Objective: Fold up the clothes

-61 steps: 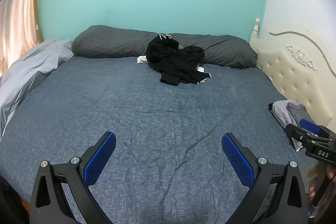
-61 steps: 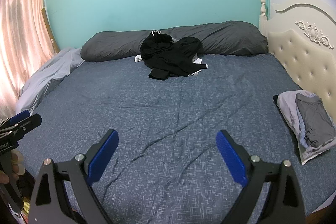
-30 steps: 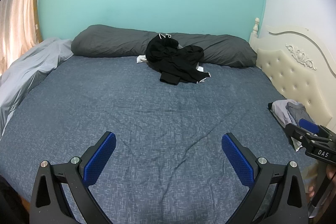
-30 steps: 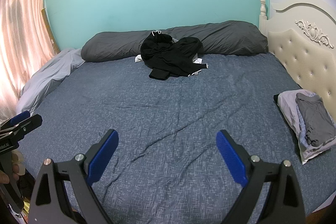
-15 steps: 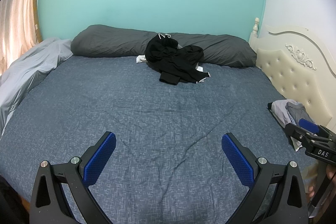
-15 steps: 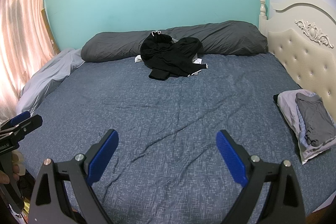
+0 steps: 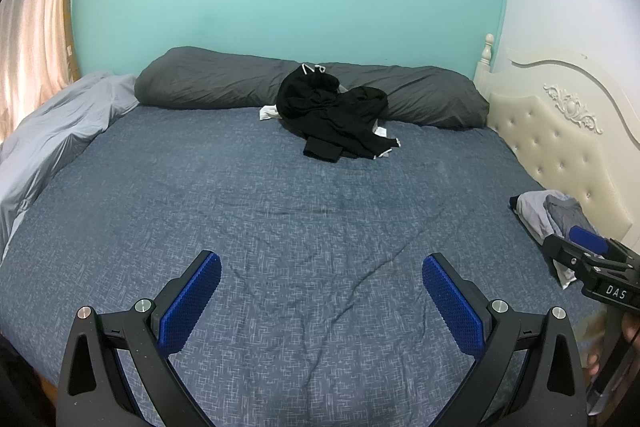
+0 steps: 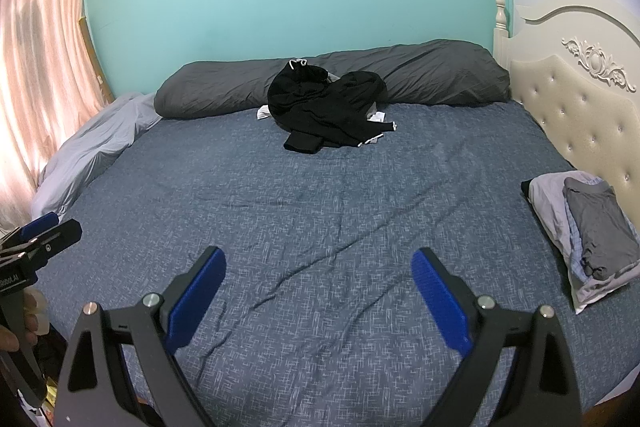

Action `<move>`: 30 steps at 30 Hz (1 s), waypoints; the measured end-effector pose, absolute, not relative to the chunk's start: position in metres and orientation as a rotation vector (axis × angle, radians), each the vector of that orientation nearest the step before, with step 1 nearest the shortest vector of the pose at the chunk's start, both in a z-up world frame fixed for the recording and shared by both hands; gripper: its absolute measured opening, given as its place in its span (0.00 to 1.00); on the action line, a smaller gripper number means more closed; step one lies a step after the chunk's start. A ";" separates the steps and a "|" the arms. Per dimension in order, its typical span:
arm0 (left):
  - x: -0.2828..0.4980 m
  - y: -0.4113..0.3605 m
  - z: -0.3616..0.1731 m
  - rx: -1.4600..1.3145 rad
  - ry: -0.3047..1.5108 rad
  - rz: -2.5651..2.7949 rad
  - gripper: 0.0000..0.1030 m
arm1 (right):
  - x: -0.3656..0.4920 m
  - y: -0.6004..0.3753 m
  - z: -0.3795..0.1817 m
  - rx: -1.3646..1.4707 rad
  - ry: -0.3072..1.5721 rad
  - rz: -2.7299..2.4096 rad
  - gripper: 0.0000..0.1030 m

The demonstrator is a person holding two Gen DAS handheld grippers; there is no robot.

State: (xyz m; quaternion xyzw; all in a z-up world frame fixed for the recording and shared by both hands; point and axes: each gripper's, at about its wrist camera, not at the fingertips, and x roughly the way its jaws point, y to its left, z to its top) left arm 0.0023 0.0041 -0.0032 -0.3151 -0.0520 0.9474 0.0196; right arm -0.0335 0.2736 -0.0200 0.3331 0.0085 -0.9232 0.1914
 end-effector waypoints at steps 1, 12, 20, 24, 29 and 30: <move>0.003 0.005 -0.003 -0.977 -0.160 2.940 1.00 | -0.034 0.274 -0.020 0.935 0.024 -2.593 0.92; 0.002 0.003 0.000 -0.977 -0.162 2.938 1.00 | -0.033 0.274 -0.019 0.933 0.024 -2.593 0.92; 0.001 0.004 0.002 -0.971 -0.163 2.939 1.00 | -0.033 0.274 -0.020 0.929 0.022 -2.594 0.92; 0.000 0.006 0.002 -0.974 -0.157 2.938 1.00 | -0.032 0.275 -0.021 0.927 0.022 -2.595 0.92; -0.001 0.004 0.002 -0.976 -0.158 2.931 1.00 | -0.034 0.275 -0.021 0.931 0.023 -2.592 0.92; -0.001 0.004 0.002 -0.977 -0.156 2.930 1.00 | -0.034 0.275 -0.021 0.932 0.022 -2.591 0.92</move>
